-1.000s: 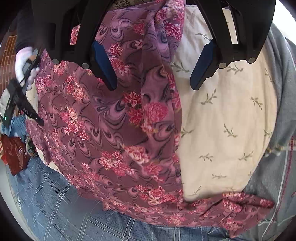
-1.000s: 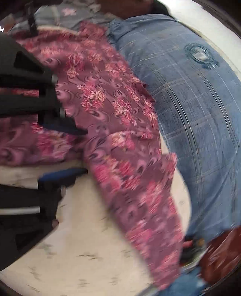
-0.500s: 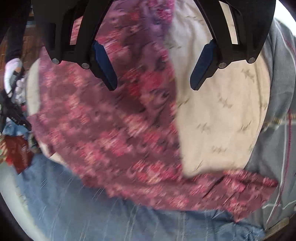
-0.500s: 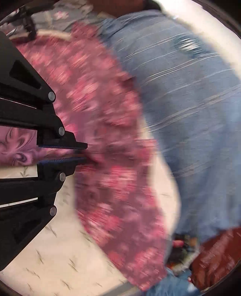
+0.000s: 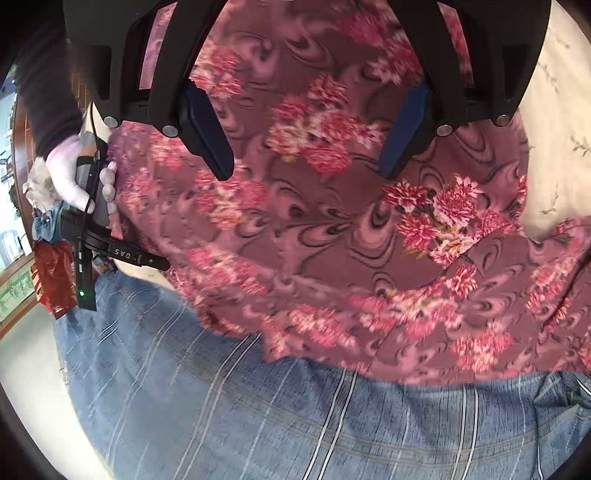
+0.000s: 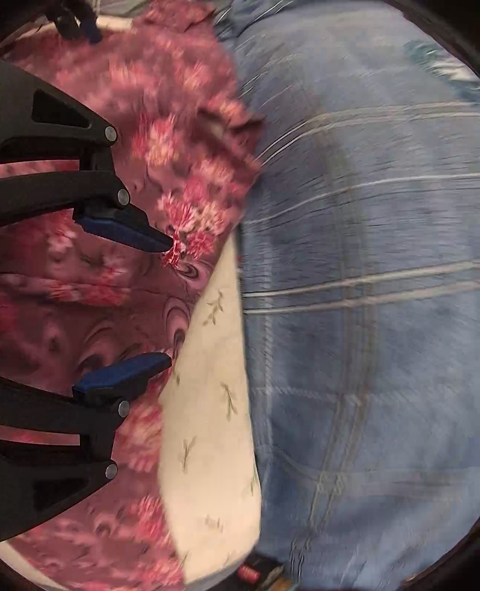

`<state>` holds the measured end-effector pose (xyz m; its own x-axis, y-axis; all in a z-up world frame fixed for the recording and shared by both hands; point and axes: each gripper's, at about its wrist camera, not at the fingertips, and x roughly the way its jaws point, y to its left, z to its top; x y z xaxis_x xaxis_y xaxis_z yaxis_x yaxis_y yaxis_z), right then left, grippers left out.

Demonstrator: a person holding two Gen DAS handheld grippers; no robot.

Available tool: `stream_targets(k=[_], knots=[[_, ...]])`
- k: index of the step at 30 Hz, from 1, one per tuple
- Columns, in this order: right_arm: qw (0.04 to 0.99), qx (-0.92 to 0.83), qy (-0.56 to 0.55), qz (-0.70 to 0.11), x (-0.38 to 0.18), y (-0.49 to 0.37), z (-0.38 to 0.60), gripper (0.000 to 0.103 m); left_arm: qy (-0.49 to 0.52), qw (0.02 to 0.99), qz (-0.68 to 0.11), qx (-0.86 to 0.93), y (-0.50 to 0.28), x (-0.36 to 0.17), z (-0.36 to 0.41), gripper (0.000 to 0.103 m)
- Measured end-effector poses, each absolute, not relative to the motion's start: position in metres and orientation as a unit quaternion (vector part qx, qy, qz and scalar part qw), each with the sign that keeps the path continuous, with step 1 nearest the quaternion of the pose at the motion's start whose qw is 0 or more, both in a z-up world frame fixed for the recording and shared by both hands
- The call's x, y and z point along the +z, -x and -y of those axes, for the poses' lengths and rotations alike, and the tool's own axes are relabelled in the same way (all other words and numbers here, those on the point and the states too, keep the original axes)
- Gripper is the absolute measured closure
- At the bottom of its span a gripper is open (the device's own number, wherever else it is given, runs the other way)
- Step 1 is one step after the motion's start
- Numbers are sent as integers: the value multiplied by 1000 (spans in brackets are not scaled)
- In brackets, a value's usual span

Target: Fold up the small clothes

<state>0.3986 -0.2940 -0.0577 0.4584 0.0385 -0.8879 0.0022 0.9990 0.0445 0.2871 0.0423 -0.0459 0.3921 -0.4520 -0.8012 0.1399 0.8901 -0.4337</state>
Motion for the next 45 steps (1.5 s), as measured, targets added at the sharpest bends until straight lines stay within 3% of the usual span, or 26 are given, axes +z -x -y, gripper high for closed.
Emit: stream_targets(k=[1, 2, 3, 7, 11, 15, 18, 19, 22, 24, 26, 31, 33, 36, 40, 45], knots=[[864, 10, 14, -504, -57, -396, 286, 51, 149, 824, -515, -183, -287, -45, -43, 22], [866, 27, 44, -498, -56, -394, 275, 89, 148, 826, -512, -185, -288, -43, -44, 22], [866, 19, 69, -495, -55, -393, 269, 98, 153, 824, -513, -186, -290, -42, -46, 22], [885, -1, 65, -462, -25, -398, 271, 100, 189, 827, -496, -182, -292, -31, -61, 22], [909, -32, -11, -415, 6, -417, 301, 103, 192, 856, -457, -146, -293, -14, -77, 21], [869, -67, -40, -488, -31, -441, 321, 103, 164, 853, -486, -97, -305, -34, -74, 21], [885, -19, -102, -454, -12, -412, 341, 103, 131, 855, -494, -85, -305, -45, -65, 21], [889, -4, -129, -439, -3, -396, 348, 96, 124, 856, -495, -86, -304, -42, -61, 21], [894, 59, -176, -408, 5, -339, 359, 91, 170, 853, -477, -125, -297, -31, -57, 21], [887, 64, -167, -425, -16, -313, 357, 78, 154, 856, -477, -126, -294, -30, -50, 21], [863, 33, -142, -484, -55, -306, 346, 78, 117, 852, -499, -111, -296, -46, -35, 21], [891, 16, -195, -410, -25, -258, 386, 81, 15, 873, -479, -89, -285, -47, -9, 19], [903, -41, -224, -365, -4, -233, 438, 76, 16, 874, -477, -89, -285, -48, -9, 18], [886, -169, -285, -326, 9, -199, 536, 59, 26, 873, -478, -92, -287, -49, -10, 16], [826, -290, -362, -321, -10, -149, 646, 58, 17, 874, -476, -92, -293, -56, -4, 12], [809, -288, -411, -307, -48, -162, 662, 58, 17, 874, -476, -99, -298, -61, 6, 7]])
